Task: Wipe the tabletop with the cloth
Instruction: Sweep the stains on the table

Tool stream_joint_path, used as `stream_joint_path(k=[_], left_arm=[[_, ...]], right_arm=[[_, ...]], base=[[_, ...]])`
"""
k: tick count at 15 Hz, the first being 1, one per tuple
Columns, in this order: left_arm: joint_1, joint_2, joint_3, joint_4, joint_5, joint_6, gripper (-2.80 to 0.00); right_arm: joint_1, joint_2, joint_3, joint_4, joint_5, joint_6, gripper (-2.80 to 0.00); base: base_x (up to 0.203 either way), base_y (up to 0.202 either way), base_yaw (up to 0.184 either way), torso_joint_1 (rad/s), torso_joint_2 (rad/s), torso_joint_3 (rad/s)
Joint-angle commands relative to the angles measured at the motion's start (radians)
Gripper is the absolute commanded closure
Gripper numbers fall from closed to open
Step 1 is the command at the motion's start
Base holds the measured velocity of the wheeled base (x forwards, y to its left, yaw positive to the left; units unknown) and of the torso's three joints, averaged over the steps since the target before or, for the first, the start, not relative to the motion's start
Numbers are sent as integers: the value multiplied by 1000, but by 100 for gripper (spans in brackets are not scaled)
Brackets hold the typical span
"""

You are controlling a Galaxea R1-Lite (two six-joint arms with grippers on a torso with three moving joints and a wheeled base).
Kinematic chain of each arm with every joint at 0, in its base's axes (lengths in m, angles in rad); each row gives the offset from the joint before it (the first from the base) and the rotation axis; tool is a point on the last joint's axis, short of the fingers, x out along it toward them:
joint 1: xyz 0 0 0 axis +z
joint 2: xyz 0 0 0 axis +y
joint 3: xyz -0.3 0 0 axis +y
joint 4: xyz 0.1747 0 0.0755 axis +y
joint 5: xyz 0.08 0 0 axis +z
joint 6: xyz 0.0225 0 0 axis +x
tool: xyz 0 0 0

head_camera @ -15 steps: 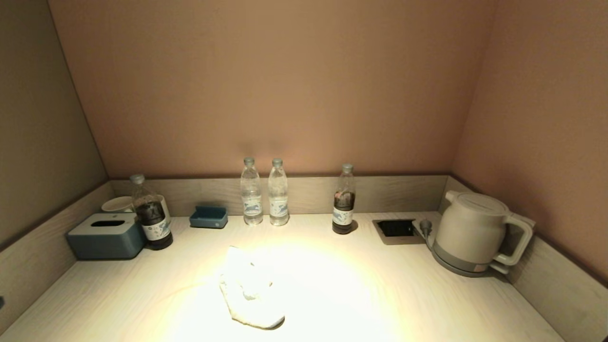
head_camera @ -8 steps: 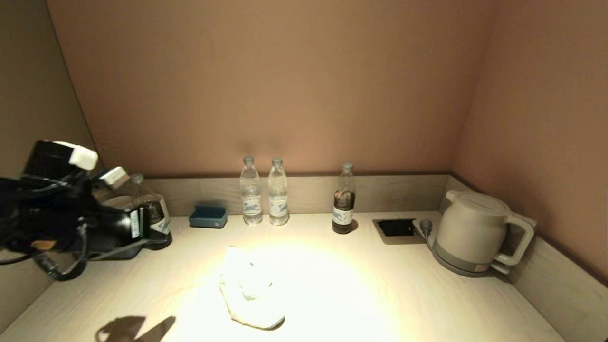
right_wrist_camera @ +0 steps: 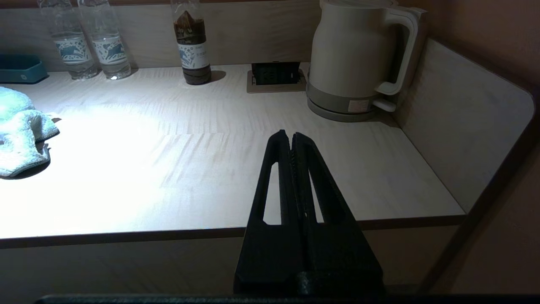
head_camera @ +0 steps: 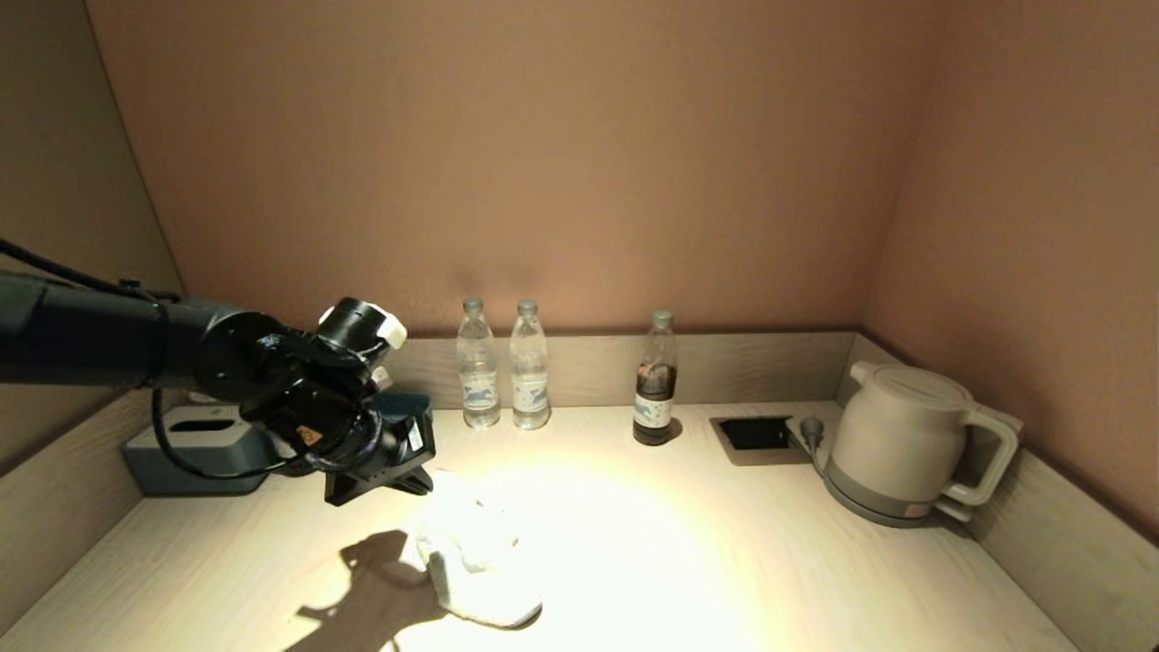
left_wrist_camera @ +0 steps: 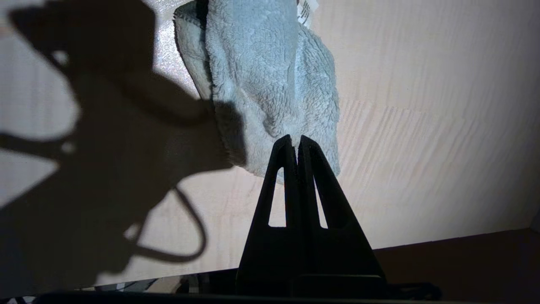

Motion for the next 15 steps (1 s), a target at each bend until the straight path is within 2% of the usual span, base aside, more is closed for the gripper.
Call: stream_joint_path(k=[1, 6, 9, 10, 15], left_arm=[[-5, 48, -19, 4, 1, -7, 0], [-7, 102, -21, -5, 12, -6, 0], [-36, 115, -23, -8, 13, 0, 0], [-48, 120, -26, -9, 13, 1, -280], [-58, 131, -57, -10, 10, 0, -280]], right_arm=[[1, 2, 0, 0, -1, 0, 0], [0, 2, 0, 0, -1, 0, 0], [1, 2, 0, 0, -1, 0, 0], [0, 2, 0, 0, -1, 0, 0], [0, 2, 0, 0, -1, 0, 0]], base=[[0, 0, 0, 0, 0, 0], [0, 0, 0, 0, 0, 0], [0, 0, 0, 0, 0, 0], [0, 0, 0, 0, 0, 0], [0, 0, 0, 0, 0, 0]])
